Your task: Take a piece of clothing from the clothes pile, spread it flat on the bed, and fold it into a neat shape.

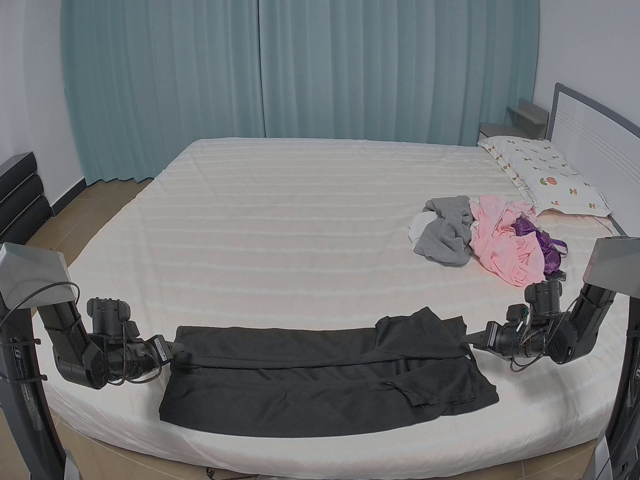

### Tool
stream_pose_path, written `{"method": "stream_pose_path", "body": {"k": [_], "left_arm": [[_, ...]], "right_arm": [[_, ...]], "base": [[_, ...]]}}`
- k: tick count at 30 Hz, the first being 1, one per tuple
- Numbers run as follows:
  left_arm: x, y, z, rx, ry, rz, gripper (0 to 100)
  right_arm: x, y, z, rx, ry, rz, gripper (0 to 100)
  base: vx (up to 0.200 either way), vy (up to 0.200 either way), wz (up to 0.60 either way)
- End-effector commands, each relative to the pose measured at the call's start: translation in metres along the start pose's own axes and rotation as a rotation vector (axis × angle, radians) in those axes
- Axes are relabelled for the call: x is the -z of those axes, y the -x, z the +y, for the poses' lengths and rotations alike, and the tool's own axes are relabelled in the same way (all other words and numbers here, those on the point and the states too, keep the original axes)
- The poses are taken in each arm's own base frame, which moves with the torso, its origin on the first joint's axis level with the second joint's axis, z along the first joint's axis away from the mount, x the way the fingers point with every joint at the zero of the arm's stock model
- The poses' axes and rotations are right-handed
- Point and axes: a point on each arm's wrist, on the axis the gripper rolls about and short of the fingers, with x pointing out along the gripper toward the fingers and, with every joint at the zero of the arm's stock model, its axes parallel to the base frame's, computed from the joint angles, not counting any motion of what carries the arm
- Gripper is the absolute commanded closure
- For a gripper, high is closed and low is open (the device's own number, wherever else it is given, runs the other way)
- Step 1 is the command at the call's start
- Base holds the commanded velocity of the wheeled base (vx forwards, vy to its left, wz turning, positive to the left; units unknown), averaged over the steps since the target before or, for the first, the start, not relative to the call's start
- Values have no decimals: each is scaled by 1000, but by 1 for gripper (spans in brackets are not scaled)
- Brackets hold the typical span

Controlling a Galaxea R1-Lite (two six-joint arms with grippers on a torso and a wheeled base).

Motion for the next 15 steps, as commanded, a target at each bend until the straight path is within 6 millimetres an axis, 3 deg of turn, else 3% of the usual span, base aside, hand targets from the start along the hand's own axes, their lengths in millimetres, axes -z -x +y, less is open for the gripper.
{"method": "stream_pose_path", "body": {"k": [1, 7, 10, 14, 15], "left_arm": [[1, 2, 1, -2, 4, 3, 0], [-21, 1, -9, 37, 32, -79, 0], [-37, -11, -18, 60, 91, -112, 0], [-35, -26, -18, 49, 93, -84, 0], [-37, -37, -20, 45, 90, -77, 0]], "right_arm": [[-6, 4, 3, -13, -5, -21, 0], [-26, 5, 14, -52, -54, -87, 0], [-36, -6, 22, -74, -114, -105, 0], [-35, -15, 20, -74, -141, -95, 0], [-34, -22, 16, -68, -152, -86, 0]], "base": [[0, 0, 0], [0, 0, 0], [0, 0, 0], [0, 0, 0], [0, 0, 0]]}}
